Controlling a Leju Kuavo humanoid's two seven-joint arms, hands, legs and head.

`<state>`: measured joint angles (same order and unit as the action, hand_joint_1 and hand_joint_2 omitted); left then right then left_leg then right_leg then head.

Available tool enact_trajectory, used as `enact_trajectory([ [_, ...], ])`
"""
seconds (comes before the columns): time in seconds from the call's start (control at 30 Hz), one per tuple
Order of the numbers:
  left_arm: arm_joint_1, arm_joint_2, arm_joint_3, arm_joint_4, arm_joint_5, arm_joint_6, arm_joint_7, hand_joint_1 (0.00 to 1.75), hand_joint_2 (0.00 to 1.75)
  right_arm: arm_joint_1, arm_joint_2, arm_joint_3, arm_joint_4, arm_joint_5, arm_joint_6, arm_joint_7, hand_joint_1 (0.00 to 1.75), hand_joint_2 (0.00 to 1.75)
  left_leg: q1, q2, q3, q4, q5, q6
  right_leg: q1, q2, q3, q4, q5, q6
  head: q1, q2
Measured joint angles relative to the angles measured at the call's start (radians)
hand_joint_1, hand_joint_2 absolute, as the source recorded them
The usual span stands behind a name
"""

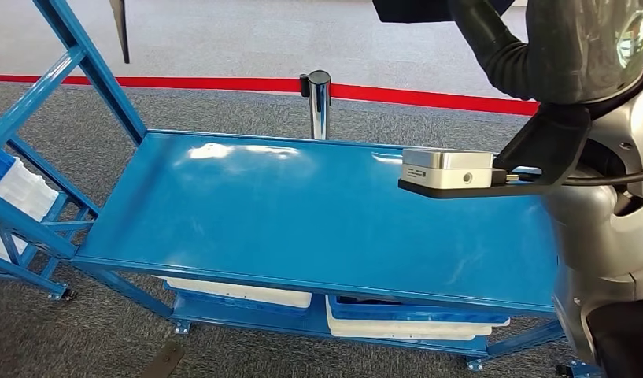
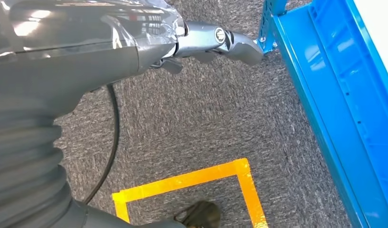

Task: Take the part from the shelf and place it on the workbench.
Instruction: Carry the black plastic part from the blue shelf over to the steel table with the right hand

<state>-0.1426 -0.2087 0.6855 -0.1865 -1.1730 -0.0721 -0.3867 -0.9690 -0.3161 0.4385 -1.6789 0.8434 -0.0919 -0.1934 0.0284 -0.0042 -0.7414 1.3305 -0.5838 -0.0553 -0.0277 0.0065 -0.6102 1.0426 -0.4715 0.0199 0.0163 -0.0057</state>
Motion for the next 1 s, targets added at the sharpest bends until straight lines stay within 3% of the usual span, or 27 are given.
enact_trajectory([
  [0.03, 0.0, 0.0, 0.0, 0.0, 0.0, 0.0, 0.0, 0.0, 1.75, 0.0, 0.0, 0.001, 0.0, 0.0, 0.0, 0.0, 1.75, 1.75, -0.003, 0.0, 0.012, -0.03, 0.025, 0.005, 0.002, 0.001, 0.002, 0.0, -0.001, -0.001, 0.0, 0.0],
  [0.1, 0.0, 0.0, 0.0, 0.0, 0.0, 0.0, 0.0, 0.0, 1.75, 0.0, 0.001, 0.002, 0.0, 0.0, 0.0, 0.0, 1.75, 1.75, -0.007, 0.0, 0.072, -0.16, 0.091, 0.014, 0.005, 0.002, 0.008, 0.001, -0.005, 0.0, -0.001, 0.0],
  [0.17, -0.001, 0.0, 0.0, 0.0, 0.0, 0.0, 0.0, 0.0, 1.75, -0.001, 0.001, 0.002, 0.0, 0.0, -0.001, 0.0, 1.75, 1.75, -0.011, -0.003, 0.113, -0.255, 0.12, 0.02, 0.01, 0.003, 0.007, 0.004, -0.008, 0.006, -0.002, 0.0],
  [0.27, -0.001, 0.0, 0.0, 0.0, 0.0, 0.0, 0.0, 0.0, 1.75, -0.001, 0.001, 0.002, 0.0, 0.0, -0.001, 0.0, 1.75, 1.75, -0.013, -0.007, 0.114, -0.27, 0.119, 0.027, 0.011, 0.002, 0.004, 0.002, -0.006, 0.016, -0.001, 0.0],
  [0.33, -0.002, 0.0, 0.0, 0.0, 0.0, 0.0, 0.0, 0.0, 1.75, -0.003, 0.001, 0.002, 0.0, -0.001, -0.001, 0.0, 1.75, 1.75, -0.01, -0.007, 0.113, -0.272, 0.123, 0.036, 0.009, 0.001, -0.004, 0.023, -0.028, 0.022, 0.003, 0.0],
  [0.37, -0.002, 0.0, 0.0, 0.0, 0.0, 0.0, 0.0, 0.0, 1.75, -0.003, 0.001, 0.001, 0.0, -0.001, -0.001, 0.0, 1.75, 1.75, -0.007, -0.006, 0.112, -0.273, 0.126, 0.04, 0.009, 0.001, -0.02, 0.061, -0.053, 0.024, 0.007, 0.0],
  [0.43, -0.002, 0.0, 0.0, -0.001, 0.0, 0.0, 0.0, 0.0, 1.75, -0.001, 0.001, 0.001, 0.001, -0.001, -0.001, 0.0, 1.75, 1.75, -0.008, -0.004, 0.109, -0.273, 0.128, 0.045, 0.009, 0.001, -0.075, 0.186, -0.117, 0.027, 0.016, 0.0],
  [0.5, -0.001, 0.0, 0.0, -0.001, 0.0, 0.0, 0.0, 0.0, 1.75, 0.002, 0.001, 0.002, 0.001, -0.001, -0.001, 0.0, 1.75, 1.75, -0.008, -0.003, 0.106, -0.272, 0.13, 0.048, 0.009, 0.001, -0.109, 0.268, -0.139, 0.027, 0.022, 0.0],
  [0.53, -0.001, 0.0, 0.0, -0.001, 0.0, 0.0, 0.0, 0.0, 1.75, 0.003, 0.001, 0.002, 0.001, -0.001, -0.001, 0.0, 1.75, 1.75, -0.008, -0.003, 0.106, -0.272, 0.131, 0.048, 0.009, 0.001, -0.1, 0.256, -0.123, 0.027, 0.025, 0.0],
  [0.63, -0.001, 0.0, 0.0, -0.001, 0.0, 0.0, 0.0, 0.0, 1.75, -0.003, 0.001, 0.002, 0.002, -0.001, -0.001, 0.0, 1.75, 1.75, -0.008, -0.004, 0.105, -0.271, 0.133, 0.044, 0.01, 0.001, -0.004, 0.074, -0.039, 0.024, 0.033, 0.0],
  [0.7, -0.002, 0.0, 0.0, -0.001, 0.0, -0.001, 0.0, 0.0, 1.75, -0.006, 0.002, 0.001, 0.002, -0.001, -0.001, -0.001, 1.75, 1.75, -0.01, -0.005, 0.099, -0.27, 0.139, 0.035, 0.015, 0.002, 0.026, 0.005, -0.022, 0.02, 0.037, 0.0],
  [0.77, -0.001, 0.0, 0.0, -0.001, 0.0, -0.002, 0.0, 0.0, 1.75, -0.008, 0.002, 0.001, 0.002, -0.001, -0.001, -0.002, 1.75, 1.75, -0.012, -0.005, 0.096, -0.274, 0.148, 0.022, 0.017, 0.004, 0.022, 0.002, -0.02, 0.012, 0.033, 0.0],
  [0.83, -0.001, 0.0, 0.0, -0.001, 0.0, -0.005, 0.0, 0.0, 1.75, -0.01, 0.004, 0.002, 0.003, 0.0, 0.0, -0.002, 1.75, 1.75, -0.011, -0.005, 0.091, -0.263, 0.133, 0.013, 0.013, 0.001, 0.017, 0.0, -0.011, -0.001, 0.026, 0.0],
  [0.87, -0.001, 0.0, 0.0, -0.001, 0.0, -0.006, 0.0, 0.0, 1.75, -0.012, 0.006, 0.002, 0.003, 0.0, 0.001, -0.002, 1.75, 1.75, -0.011, -0.005, 0.08, -0.231, 0.106, 0.011, 0.01, -0.001, 0.014, -0.002, -0.006, -0.008, 0.02, 0.0],
  [0.97, -0.001, 0.0, -0.001, -0.001, 0.0, -0.007, 0.0, 0.0, 1.75, -0.014, 0.01, 0.005, 0.004, 0.001, 0.006, -0.002, 1.75, 1.75, -0.011, -0.004, 0.022, -0.047, -0.004, 0.009, 0.011, -0.005, -0.001, -0.002, 0.008, -0.023, 0.007, 0.0],
  [1.0, -0.001, 0.0, 0.0, -0.001, 0.0, -0.007, 0.0, 0.0, 1.75, -0.014, 0.012, 0.006, 0.005, 0.001, 0.008, -0.003, 1.75, 1.75, -0.011, -0.004, 0.014, -0.006, -0.021, 0.009, 0.012, -0.005, -0.007, -0.002, 0.012, -0.025, 0.005, 0.0],
])
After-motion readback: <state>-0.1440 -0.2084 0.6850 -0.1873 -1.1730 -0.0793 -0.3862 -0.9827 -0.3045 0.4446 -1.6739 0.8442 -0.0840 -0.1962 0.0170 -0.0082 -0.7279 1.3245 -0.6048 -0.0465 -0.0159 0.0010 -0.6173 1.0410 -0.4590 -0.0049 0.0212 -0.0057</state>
